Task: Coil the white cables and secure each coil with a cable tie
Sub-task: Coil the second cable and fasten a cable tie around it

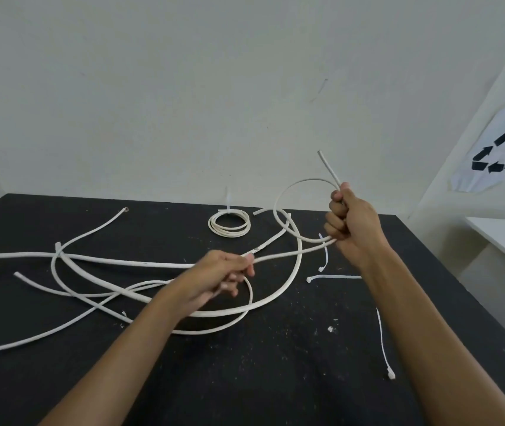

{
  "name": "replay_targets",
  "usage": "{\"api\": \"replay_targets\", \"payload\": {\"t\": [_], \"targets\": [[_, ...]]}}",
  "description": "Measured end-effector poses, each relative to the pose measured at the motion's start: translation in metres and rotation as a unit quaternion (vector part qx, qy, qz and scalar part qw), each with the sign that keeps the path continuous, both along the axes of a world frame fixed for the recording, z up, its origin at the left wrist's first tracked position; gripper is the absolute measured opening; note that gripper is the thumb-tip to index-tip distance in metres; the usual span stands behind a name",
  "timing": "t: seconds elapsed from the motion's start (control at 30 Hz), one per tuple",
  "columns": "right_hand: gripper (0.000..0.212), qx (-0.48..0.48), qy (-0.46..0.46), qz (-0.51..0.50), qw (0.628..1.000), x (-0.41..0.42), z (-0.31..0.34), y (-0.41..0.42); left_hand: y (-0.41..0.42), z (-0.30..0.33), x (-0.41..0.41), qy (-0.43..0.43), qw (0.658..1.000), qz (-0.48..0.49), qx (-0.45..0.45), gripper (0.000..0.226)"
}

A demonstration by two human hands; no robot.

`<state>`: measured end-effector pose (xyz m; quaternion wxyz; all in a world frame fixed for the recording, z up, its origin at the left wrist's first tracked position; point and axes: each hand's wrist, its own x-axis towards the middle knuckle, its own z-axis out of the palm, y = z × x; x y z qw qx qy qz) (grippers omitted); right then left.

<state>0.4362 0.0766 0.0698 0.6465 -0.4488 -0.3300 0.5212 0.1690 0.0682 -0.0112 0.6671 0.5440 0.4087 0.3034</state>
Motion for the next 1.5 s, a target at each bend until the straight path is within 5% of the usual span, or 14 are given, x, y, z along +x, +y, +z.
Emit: {"api": "replay_targets", "payload": {"t": [0.37,0.57,0.67,0.8,1.0,1.33,1.5], "targets": [[0.039,-0.018,-0.170,0.107,0.979,0.023,0.011,-0.023,0.029,0.042,-0.047,0.184,0.950,0.211,0.141,0.043],[0.039,-0.041,-0.299,0.135,0.944,-0.010,0.000,-0.023,0.047,0.063,-0.022,0.098,0.933,0.332,0.093,0.036],[0.039,-0.053,-0.315,0.130,0.939,-0.026,-0.010,-0.022,0.047,0.079,-0.005,0.003,0.949,0.311,0.054,0.030],[0.037,-0.071,-0.295,0.114,0.946,-0.040,-0.021,-0.019,0.035,0.085,0.014,-0.058,0.971,0.230,0.029,0.026],[0.033,-0.069,-0.175,0.075,0.979,-0.042,-0.029,-0.012,0.018,0.074,0.010,0.020,0.985,0.164,0.052,0.019],[0.032,-0.038,-0.001,-0.049,0.998,-0.024,-0.031,-0.011,0.022,0.064,-0.011,0.005,0.961,0.274,-0.036,0.021],[0.029,-0.058,-0.072,-0.103,0.990,-0.019,-0.038,-0.013,0.023,0.066,-0.016,-0.059,0.943,0.324,-0.058,0.028]]}}
